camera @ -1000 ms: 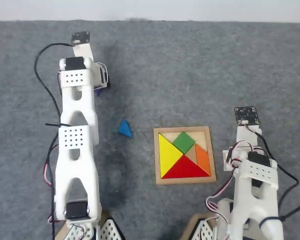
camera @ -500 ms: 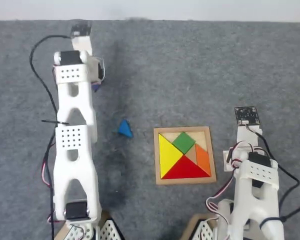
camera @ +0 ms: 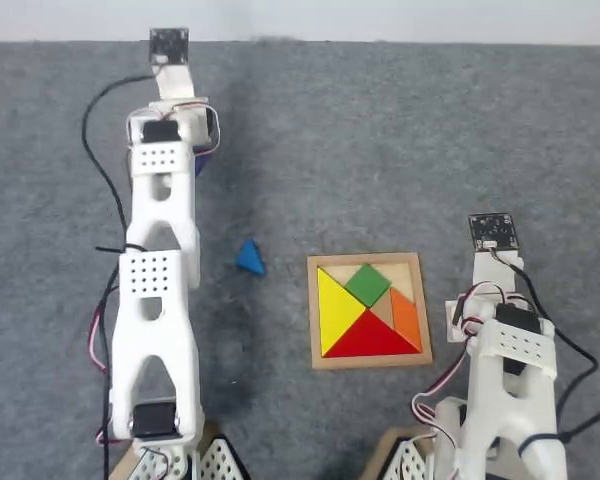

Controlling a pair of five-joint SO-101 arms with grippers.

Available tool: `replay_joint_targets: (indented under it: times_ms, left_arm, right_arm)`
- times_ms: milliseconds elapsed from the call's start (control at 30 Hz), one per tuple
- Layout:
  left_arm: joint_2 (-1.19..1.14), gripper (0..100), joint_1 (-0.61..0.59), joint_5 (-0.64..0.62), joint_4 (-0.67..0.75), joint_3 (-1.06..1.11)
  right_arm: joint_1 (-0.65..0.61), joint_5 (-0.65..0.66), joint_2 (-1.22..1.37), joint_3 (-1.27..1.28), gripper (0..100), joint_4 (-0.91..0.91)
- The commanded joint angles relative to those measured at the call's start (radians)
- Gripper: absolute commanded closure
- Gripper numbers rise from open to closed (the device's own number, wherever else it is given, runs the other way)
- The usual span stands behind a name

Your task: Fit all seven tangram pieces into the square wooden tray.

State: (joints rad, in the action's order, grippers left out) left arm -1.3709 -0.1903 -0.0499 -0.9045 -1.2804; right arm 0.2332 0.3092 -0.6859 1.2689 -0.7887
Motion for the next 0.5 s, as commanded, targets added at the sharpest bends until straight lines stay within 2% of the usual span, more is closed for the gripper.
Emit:
replay_joint_targets:
  times_ms: [0,100,233,400,467]
  left_arm:
    - [-0.003,96,-0.006,0.009,-0.043,-0.027]
    - [-0.003,96,-0.005,0.020,-0.218,-0.028]
    - [0.002,96,-0.002,0.138,-0.443,-0.061]
    - [0.061,96,0.044,0.163,-0.853,-0.260]
    - [0.097,96,0.057,0.163,-0.861,-0.257]
  right_arm:
    - [0.015,-0.003,-0.004,-0.003,99.0,0.019]
    - [0.015,-0.003,-0.004,-0.003,99.0,0.019]
    - [0.015,-0.003,-0.004,-0.003,99.0,0.019]
    - [0.015,-0.003,-0.004,-0.003,99.0,0.019]
    - [0.015,-0.005,-0.004,-0.003,99.0,0.021]
